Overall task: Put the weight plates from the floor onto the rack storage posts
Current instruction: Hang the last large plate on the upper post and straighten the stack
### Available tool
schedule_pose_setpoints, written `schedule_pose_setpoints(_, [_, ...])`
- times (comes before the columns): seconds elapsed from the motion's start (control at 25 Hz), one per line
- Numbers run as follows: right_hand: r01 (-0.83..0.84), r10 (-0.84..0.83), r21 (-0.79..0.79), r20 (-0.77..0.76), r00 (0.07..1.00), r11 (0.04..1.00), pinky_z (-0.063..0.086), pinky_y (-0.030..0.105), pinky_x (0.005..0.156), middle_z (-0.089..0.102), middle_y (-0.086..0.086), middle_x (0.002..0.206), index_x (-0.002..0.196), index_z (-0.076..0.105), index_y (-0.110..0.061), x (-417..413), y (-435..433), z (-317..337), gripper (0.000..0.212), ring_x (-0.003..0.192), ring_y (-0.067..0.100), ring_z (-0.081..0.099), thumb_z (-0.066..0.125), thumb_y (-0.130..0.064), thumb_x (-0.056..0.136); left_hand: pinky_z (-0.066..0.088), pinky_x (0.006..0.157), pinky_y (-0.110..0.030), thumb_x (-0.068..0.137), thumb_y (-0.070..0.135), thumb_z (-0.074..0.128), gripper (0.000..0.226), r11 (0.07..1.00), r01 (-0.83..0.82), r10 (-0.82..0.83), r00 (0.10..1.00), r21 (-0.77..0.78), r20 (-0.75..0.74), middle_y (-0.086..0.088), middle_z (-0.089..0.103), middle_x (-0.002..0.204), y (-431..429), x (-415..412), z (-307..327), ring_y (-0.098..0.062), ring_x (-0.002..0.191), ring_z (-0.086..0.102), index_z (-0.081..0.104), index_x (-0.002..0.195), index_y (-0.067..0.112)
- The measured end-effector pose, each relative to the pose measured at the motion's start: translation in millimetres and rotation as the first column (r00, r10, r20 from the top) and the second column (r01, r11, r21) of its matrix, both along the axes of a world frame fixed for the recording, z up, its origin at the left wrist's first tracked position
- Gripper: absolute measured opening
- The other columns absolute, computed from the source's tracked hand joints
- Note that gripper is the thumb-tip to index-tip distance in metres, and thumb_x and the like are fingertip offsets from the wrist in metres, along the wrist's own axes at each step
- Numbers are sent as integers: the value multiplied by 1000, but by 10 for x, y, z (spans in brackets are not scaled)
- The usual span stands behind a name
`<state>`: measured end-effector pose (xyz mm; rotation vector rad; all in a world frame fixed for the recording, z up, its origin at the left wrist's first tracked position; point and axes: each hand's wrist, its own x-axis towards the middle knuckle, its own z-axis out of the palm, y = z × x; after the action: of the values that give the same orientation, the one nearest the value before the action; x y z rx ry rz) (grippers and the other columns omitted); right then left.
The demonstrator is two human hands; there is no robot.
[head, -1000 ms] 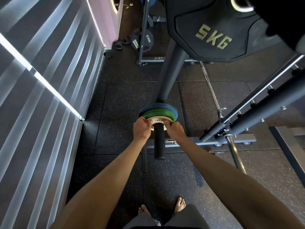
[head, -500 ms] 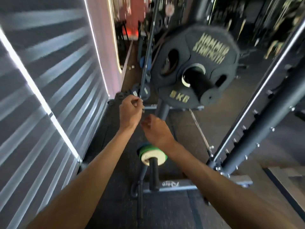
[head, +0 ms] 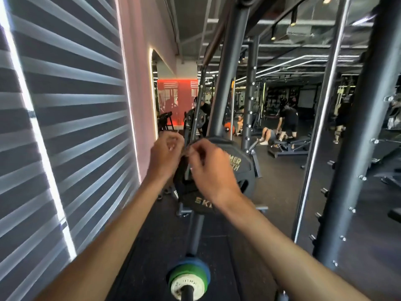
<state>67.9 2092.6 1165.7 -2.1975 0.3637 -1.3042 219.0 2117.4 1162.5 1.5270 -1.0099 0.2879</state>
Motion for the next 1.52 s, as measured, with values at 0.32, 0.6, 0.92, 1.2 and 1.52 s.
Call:
schedule_pose_setpoints(0.32, [231, -230, -40, -349, 908, 972, 28, 44, 116, 33, 11, 153, 155, 22, -17, -247, -1486, -407, 65, 143, 30, 30, 45, -45, 100, 45, 108, -46, 94, 57, 45, 66, 978, -77, 34, 975, 192, 222, 5, 29, 152, -465, 54, -761, -20, 140, 36, 20, 150, 32])
schedule_pose_setpoints(0.6, [196, -184, 80, -137, 973, 977, 26, 32, 119, 34, 5, 157, 154, 25, -17, -143, -1548, -696, 60, 145, 20, 32, 48, -34, 101, 42, 111, -44, 90, 51, 58, 76, 986, -54, 15, 972, 160, 235, 1, 32, 155, -551, 129, -679, -18, 143, 34, 24, 151, 22])
schedule_pose_setpoints(0.92, [119, -124, 256, 3, 992, 959, 19, -2, 98, 39, -15, 135, 154, 28, -24, -171, -1505, -857, 56, 123, -8, 32, 50, -24, 102, 43, 106, -32, 78, 67, 55, 87, 977, -63, -14, 936, 204, 353, 1, 43, 151, -584, 167, -503, -18, 138, 44, 30, 149, 24])
schedule_pose_setpoints(1.2, [109, -109, 233, -16, 994, 966, 26, 26, 116, 39, 4, 149, 152, 28, -25, -159, -1576, -913, 53, 127, -2, 32, 46, -33, 103, 38, 108, -25, 99, 47, 41, 56, 980, -25, -32, 958, 195, 285, 8, 34, 156, -526, 218, -551, -12, 140, 39, 24, 152, 34])
schedule_pose_setpoints(1.52, [92, -83, 89, -101, 991, 992, 28, 40, 119, 36, 2, 153, 154, 24, -27, -149, -1709, -817, 58, 143, 15, 33, 42, -44, 102, 27, 107, -16, 104, 38, 34, 50, 987, 36, -55, 992, 158, 117, 10, 31, 157, -520, 262, -694, 2, 137, 28, 25, 153, 33])
